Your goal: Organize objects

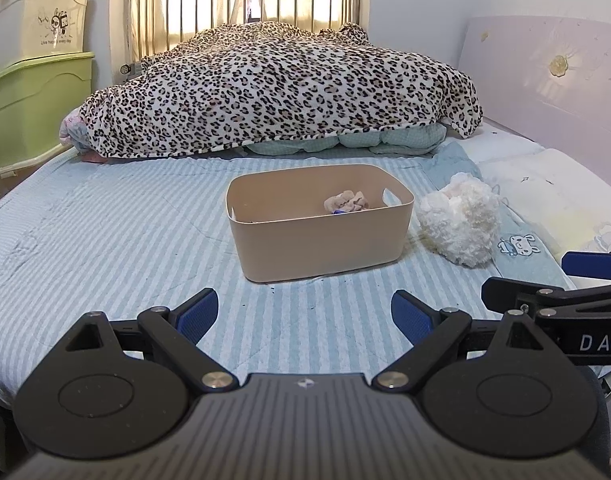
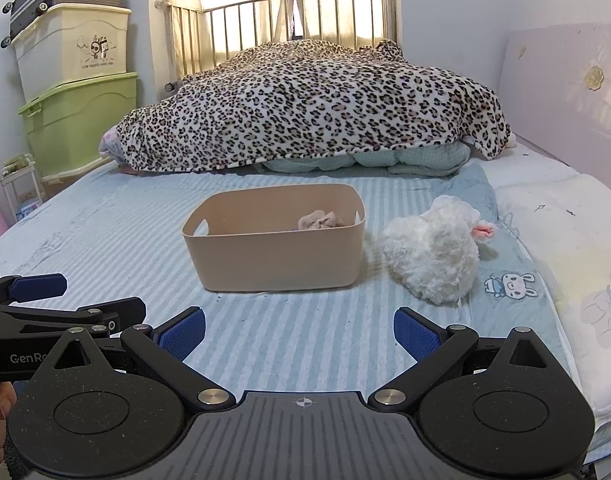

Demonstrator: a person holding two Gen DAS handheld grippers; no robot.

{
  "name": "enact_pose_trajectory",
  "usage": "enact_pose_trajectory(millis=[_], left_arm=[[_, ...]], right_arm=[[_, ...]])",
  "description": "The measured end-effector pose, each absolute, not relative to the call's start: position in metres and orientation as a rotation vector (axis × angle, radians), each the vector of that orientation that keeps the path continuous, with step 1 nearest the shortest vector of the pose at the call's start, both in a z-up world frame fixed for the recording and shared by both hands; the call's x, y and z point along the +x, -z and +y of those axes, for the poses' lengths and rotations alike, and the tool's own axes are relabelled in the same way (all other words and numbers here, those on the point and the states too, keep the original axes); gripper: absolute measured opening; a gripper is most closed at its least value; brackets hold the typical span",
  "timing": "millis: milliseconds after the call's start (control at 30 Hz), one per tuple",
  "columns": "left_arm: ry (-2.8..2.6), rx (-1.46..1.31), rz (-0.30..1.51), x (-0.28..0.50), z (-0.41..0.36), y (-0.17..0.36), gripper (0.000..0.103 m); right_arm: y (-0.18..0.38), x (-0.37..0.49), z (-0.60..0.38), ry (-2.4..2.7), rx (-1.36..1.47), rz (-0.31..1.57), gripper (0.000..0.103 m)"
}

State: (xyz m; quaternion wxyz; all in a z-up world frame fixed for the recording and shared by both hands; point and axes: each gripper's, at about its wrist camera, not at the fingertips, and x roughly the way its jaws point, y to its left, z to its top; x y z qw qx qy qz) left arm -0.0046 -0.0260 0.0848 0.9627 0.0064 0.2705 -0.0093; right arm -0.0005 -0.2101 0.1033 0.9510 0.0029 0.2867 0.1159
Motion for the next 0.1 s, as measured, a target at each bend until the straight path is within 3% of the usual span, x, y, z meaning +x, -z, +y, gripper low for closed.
enact_pose_trajectory(millis=[100], left_arm=[[0.012, 0.017, 0.546, -0.004, -0.026, -0.0848, 0.094]], right_arm=[[-0.1026, -0.0002, -0.2097, -0.237, 0.008, 0.585, 0.102]])
